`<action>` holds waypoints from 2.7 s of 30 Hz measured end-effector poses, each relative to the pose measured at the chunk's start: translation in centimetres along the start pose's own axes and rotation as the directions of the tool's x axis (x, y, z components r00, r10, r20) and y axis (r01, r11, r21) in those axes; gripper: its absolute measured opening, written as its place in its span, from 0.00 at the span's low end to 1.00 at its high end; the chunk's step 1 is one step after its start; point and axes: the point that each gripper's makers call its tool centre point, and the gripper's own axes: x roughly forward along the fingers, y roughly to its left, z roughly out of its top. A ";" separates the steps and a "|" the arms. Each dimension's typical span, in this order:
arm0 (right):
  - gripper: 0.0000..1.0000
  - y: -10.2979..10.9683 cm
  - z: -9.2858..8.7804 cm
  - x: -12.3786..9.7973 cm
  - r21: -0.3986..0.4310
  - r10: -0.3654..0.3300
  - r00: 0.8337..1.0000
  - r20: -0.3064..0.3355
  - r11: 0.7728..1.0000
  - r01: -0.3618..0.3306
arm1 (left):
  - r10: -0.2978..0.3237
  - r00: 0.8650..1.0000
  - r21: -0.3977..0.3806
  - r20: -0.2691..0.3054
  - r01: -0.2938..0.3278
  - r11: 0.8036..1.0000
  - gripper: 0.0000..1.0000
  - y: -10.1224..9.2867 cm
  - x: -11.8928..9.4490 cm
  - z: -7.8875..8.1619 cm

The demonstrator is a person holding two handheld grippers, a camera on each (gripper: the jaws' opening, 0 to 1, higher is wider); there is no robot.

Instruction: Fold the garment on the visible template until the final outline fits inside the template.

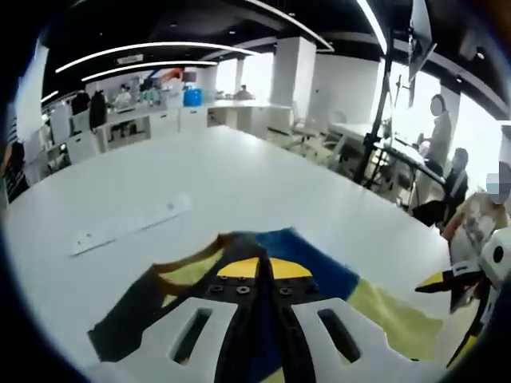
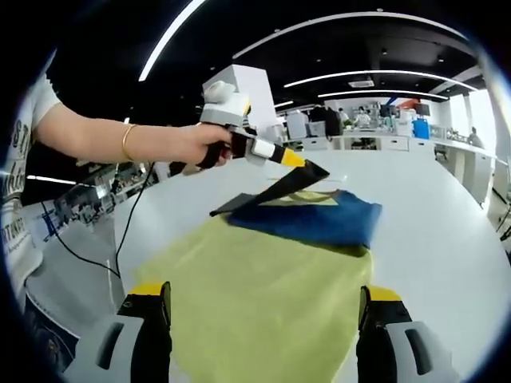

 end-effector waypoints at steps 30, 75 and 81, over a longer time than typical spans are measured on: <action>0.97 0.2 -1.7 -0.6 0.026 -0.003 1.000 -0.030 1.000 0.004 | -0.104 0.994 0.065 -0.026 0.106 0.992 0.00 -5.9 3.6 0.6; 0.99 1.2 -0.8 -0.8 -0.069 0.072 0.992 -0.108 0.994 -0.079 | -0.191 0.982 0.060 0.013 0.190 0.980 0.74 -6.4 -2.3 -3.4; 0.99 1.3 -1.3 -1.0 -0.097 0.081 0.986 -0.147 0.991 -0.096 | -0.202 0.979 0.108 0.007 0.200 0.974 0.84 -5.8 -4.7 -4.8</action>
